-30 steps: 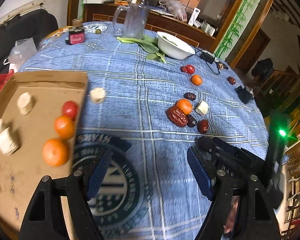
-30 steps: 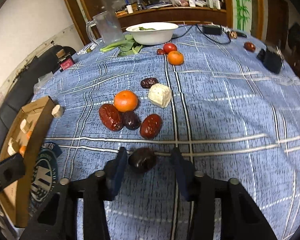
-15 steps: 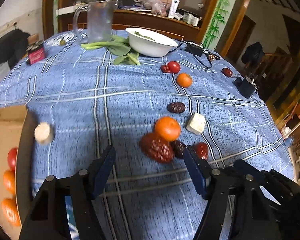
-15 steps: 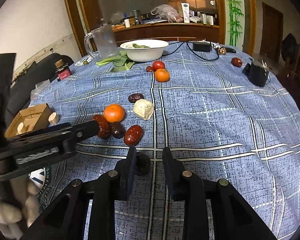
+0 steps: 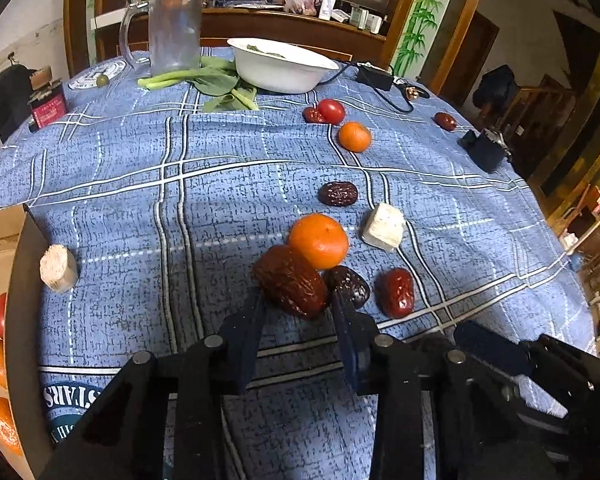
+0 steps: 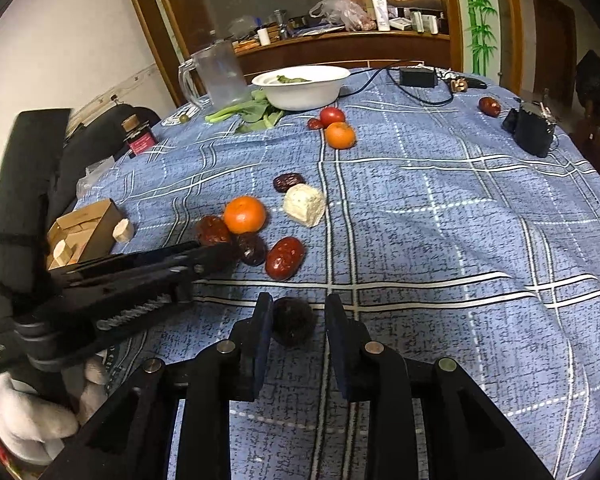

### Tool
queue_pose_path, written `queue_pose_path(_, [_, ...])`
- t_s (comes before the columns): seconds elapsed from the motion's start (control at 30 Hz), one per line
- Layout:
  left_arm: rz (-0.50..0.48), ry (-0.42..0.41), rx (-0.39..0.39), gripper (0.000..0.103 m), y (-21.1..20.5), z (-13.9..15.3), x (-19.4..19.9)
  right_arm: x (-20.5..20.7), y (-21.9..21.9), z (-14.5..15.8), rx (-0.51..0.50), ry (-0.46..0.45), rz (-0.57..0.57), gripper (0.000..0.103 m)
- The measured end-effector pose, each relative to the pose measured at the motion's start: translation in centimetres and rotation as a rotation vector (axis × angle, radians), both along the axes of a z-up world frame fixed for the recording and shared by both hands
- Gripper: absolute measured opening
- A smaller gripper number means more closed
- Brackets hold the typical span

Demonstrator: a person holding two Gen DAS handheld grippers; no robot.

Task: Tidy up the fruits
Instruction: 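Grasp a red jujube with the left gripper while the right grasps a dark date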

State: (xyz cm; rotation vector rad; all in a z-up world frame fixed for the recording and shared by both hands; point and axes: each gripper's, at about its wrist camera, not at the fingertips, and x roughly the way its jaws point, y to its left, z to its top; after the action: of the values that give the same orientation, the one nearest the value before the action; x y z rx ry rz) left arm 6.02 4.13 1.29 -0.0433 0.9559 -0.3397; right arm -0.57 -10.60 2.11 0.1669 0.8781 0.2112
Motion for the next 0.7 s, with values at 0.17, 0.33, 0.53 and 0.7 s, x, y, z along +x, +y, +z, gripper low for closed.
queue_pose_path(0.17, [0.008,0.001,0.011,0.032,0.2,0.1,-0.2,0.2,0.1,-0.4,0.031,0.022,0.028,0.025])
queue_pose_path(0.33, [0.050,-0.015,-0.047,0.030,1.8,1.6,-1.8,0.3,-0.2,-0.4,0.047,0.015,0.026,0.024])
queue_pose_path(0.53, [0.088,-0.063,-0.145,0.015,5.6,4.5,-6.1,0.2,-0.5,0.0,0.073,-0.015,0.018,0.024])
queue_pose_path(0.7, [0.121,-0.078,-0.132,0.016,8.7,5.3,-8.8,0.0,-0.2,0.1,0.036,-0.033,0.002,0.024])
